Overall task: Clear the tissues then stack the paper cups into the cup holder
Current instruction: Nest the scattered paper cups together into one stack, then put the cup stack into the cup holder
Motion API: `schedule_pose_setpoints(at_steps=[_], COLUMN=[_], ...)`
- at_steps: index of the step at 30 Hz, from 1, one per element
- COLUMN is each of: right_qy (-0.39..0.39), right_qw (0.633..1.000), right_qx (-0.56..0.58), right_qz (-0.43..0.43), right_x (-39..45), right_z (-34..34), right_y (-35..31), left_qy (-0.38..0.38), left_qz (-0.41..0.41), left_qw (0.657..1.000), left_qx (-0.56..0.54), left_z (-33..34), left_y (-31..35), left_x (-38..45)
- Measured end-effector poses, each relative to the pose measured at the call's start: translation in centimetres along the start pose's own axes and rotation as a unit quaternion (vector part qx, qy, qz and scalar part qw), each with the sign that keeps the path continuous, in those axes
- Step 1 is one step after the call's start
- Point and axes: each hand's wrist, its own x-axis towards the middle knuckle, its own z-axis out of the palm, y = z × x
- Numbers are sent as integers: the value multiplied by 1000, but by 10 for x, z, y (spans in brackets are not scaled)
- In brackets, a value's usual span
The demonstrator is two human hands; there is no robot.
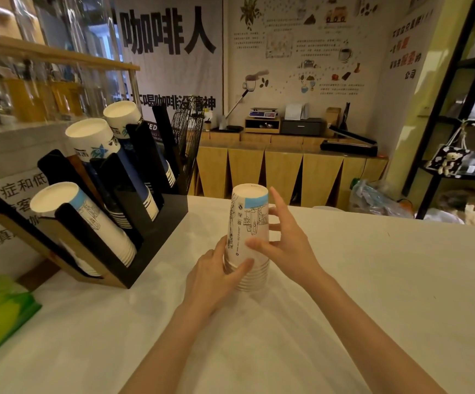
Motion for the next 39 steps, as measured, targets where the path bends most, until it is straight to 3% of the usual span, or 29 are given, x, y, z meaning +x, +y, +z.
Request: schedule_pose_setpoints(at_steps=[4,11,18,27,34,39], right_qy=[-12,-178,-149,-58,-10,-38], right_qw=[1000,977,982,988,977,955], right_qx=[-5,-7,32,141,197,257], right_qz=[11,120,115,20,-85,-142], right_x=[4,3,0,2,18,29], right_z=[-5,-4,5,1,24,54], right_y=[2,30,37,-16,-109,-171], left_qy=[-12,-62,-35,77,225,297], left_qz=[-13,11,18,59,154,195], left_qw=[1000,998,995,979,956,934], left_qx=[13,17,-90,-179,-106,-25], left_z=[-1,5,2,-39,-140,-214], left_y=[0,-3,-1,22,39,29], left_x=[2,1,-1,2,-7,-13])
